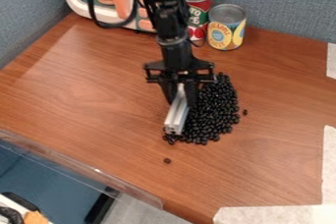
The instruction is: Sweep into pile
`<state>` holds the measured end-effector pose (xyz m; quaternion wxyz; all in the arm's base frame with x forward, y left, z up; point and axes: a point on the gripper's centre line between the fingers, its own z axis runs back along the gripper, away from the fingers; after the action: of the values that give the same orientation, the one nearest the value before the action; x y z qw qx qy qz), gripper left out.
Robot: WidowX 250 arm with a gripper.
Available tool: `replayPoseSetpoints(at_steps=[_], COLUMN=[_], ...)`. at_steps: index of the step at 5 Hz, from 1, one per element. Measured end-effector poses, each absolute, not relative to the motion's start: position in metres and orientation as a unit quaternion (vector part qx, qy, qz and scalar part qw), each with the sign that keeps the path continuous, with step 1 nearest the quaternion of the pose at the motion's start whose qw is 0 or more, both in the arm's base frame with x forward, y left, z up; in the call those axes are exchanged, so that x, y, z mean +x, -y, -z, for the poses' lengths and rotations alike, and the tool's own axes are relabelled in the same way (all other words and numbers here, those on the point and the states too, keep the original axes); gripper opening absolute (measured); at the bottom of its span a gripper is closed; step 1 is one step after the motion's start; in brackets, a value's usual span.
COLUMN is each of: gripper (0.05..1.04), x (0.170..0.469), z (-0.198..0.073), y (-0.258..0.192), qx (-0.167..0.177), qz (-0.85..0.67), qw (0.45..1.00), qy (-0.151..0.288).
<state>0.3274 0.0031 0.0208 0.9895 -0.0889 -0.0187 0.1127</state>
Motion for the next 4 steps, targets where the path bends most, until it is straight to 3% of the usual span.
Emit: replayPoseSetpoints(at_steps=[1, 2, 4], gripper=[0.369, 0.369, 0.369], x=[0.320, 0.313, 0.296], z=[-0.047, -0.047, -0.004], y=[-0.033, -0.066, -0.124], qx=[-0.082, -0.092, -0.036], qz=[-0.120, -0.051, 0.032], qw=[0.989, 0.993, 0.997], qy=[0.037, 0.050, 0.061])
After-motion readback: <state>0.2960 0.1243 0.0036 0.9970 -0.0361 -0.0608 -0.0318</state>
